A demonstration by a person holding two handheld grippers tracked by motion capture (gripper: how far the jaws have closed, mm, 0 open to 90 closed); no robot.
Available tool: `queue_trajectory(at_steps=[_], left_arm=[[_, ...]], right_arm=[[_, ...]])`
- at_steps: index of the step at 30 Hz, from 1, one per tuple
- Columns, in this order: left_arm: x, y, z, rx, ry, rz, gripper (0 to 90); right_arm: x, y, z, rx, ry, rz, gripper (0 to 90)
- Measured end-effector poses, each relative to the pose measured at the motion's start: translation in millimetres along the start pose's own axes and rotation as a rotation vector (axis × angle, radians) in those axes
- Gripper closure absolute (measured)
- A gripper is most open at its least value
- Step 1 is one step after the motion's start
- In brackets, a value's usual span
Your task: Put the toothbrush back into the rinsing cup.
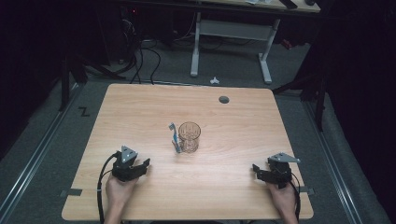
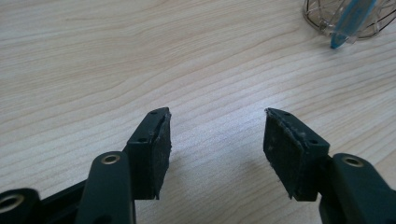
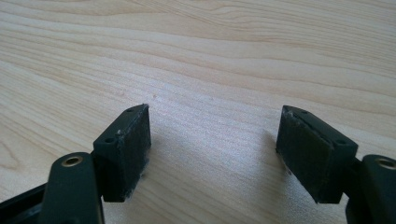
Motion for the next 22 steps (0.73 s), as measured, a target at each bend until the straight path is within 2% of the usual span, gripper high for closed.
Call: queue_trajectory(at_steps=[5, 10, 13, 16, 22], left_arm=[[0.3, -2.6, -3.8, -0.013, 0.017, -0.001, 41.4], [3.4, -2.7, -4.6, -0.009, 0.044, -0.028, 39.9], [3.0, -2.6, -4.9, -0.01, 0.051, -0.017, 38.0], [0.4, -1.8, -5.8, -0.022, 0.04, 0.026, 35.8], [0.2, -1.7, -6.1, -0.024, 0.039, 0.031, 33.2]], right_arm=[[0.0, 0.0, 0.0, 0.0, 0.0, 0.0, 26.5], [-0.2, 0.0, 0.1, 0.0, 0.0, -0.001, 26.5], [-0.2, -0.1, 0.1, 0.0, 0.0, -0.001, 26.5], [-0.2, -0.1, 0.2, 0.0, 0.0, -0.001, 26.5], [-0.2, -0.1, 0.2, 0.0, -0.001, -0.002, 26.5]])
Point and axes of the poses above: each handheld gripper's, and its own axes: z roughly backward along the jaws, y roughly out of its top, x roughly to its right, the point moved 1 cm from there along -z, roughly forward along the jaws, and after that the axes turned 15 degrees about z, right-handed, at the moved point
